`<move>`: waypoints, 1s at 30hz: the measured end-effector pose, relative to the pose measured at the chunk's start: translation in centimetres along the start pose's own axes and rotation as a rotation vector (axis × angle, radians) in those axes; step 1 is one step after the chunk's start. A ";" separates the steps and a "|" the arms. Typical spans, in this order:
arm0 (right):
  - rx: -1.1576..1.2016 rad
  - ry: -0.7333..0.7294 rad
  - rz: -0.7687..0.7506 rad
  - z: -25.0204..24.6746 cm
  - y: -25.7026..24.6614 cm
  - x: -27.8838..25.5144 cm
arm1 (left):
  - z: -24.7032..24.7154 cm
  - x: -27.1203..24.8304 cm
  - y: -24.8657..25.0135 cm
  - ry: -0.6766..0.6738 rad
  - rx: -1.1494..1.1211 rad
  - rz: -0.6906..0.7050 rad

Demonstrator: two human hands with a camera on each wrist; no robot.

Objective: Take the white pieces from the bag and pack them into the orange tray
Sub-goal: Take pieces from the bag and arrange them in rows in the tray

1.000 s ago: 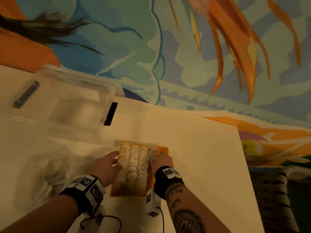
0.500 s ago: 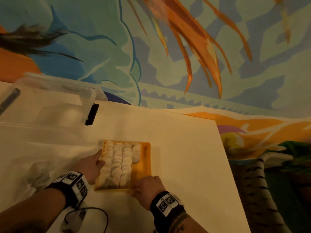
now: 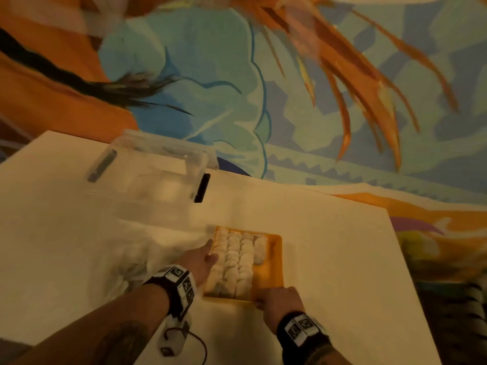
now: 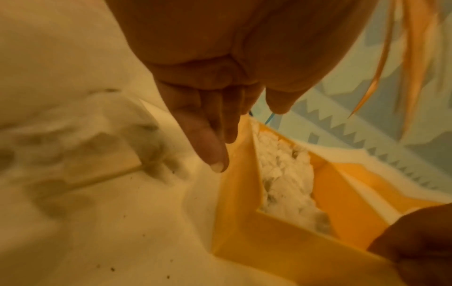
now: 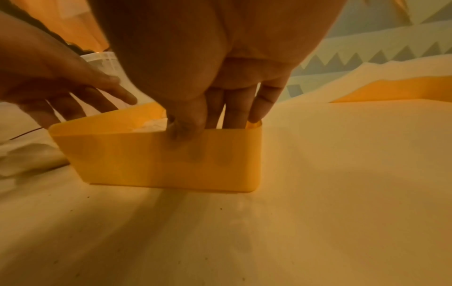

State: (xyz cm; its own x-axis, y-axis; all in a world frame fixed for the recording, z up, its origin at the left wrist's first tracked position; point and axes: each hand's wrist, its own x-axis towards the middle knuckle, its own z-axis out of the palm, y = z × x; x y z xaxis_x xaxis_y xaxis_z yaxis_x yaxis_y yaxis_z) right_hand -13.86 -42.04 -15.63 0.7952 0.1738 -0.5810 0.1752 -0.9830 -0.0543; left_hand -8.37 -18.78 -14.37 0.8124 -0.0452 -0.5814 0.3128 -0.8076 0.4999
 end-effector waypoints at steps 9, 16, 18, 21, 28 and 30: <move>0.131 -0.052 0.084 -1.9 -1.4 -0.6 | -7.1 -7.2 -9.8 0.240 -0.204 0.046; 0.215 -0.066 0.176 -2.7 -2.6 -0.6 | -8.0 -5.8 -17.3 0.132 0.149 -0.025; 0.227 -0.081 0.192 -2.8 -2.7 -0.8 | -6.5 -5.7 -17.1 0.042 0.243 0.007; 0.238 -0.088 0.212 -3.0 -3.0 -0.8 | -4.4 -4.7 -17.6 0.107 0.351 0.038; 0.256 -0.084 0.210 -3.6 -3.0 -0.4 | -6.0 -4.0 -17.6 0.103 0.443 0.159; 0.244 -0.097 0.211 -3.3 -3.1 -0.4 | -6.4 -3.7 -18.4 0.037 0.377 0.152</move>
State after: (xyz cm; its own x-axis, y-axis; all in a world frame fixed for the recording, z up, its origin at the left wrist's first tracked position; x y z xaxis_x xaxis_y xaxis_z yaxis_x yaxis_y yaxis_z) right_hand -12.83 -38.91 -12.52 0.7381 -0.0299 -0.6741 -0.1406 -0.9839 -0.1103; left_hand -14.01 0.05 -17.26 0.8548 -0.1652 -0.4920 -0.0091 -0.9526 0.3042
